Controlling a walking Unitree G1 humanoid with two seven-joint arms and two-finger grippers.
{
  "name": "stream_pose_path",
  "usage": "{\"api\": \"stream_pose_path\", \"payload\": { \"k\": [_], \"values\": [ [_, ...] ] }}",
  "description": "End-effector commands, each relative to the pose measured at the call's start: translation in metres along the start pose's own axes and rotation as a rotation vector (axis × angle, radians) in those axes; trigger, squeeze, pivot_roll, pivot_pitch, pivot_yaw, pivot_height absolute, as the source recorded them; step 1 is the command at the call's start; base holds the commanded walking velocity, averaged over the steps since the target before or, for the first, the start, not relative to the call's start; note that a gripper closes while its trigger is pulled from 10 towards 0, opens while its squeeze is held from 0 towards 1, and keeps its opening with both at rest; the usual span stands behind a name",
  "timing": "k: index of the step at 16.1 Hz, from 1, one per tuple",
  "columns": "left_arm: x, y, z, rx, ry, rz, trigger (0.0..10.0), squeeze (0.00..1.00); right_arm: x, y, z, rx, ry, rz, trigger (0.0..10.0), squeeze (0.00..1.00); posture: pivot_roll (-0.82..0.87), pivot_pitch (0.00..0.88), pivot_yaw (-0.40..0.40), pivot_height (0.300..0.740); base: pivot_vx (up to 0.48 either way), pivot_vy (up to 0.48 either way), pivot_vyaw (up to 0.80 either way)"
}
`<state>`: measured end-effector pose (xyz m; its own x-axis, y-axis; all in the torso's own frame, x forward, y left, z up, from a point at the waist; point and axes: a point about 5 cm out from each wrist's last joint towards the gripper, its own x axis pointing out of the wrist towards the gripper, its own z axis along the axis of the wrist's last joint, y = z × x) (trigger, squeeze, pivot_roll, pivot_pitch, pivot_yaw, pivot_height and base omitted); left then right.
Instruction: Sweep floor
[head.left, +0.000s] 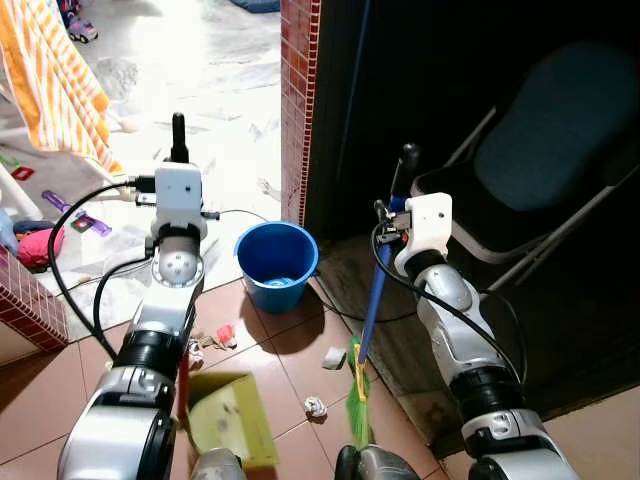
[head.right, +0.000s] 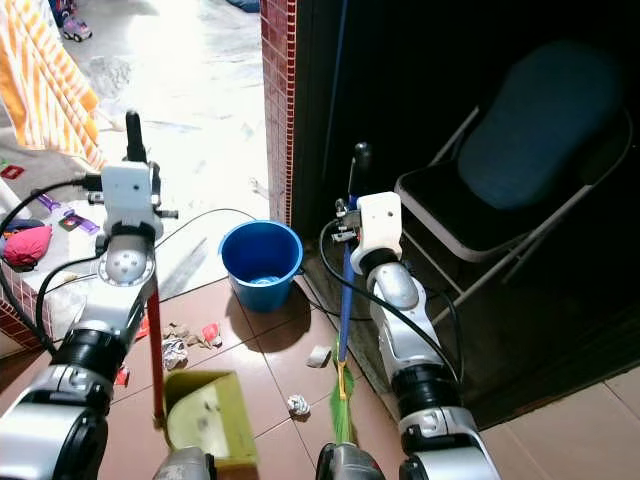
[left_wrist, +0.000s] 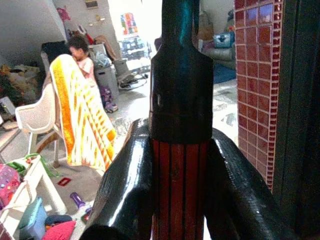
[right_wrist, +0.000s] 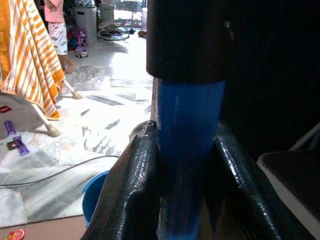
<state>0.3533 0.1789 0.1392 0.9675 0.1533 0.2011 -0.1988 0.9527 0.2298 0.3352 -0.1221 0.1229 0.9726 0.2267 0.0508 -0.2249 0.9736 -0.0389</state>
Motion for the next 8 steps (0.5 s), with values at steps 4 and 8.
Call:
{"api": "stream_pose_path", "payload": {
  "k": [4,8],
  "values": [
    [-0.011,-0.015,0.004,-0.010,-0.080,-0.068,10.0,0.00,0.014,-0.004,0.020,0.003,-0.033,-0.024,10.0,0.00,-0.04,0.093,-0.074,0.740,0.000,0.000,0.00],
    [-0.024,-0.046,-0.010,-0.125,-0.005,-0.237,10.0,0.00,0.019,-0.004,0.014,0.065,0.016,-0.067,10.0,0.00,-0.04,0.063,-0.087,0.740,0.000,0.000,0.00]
  ]
}}
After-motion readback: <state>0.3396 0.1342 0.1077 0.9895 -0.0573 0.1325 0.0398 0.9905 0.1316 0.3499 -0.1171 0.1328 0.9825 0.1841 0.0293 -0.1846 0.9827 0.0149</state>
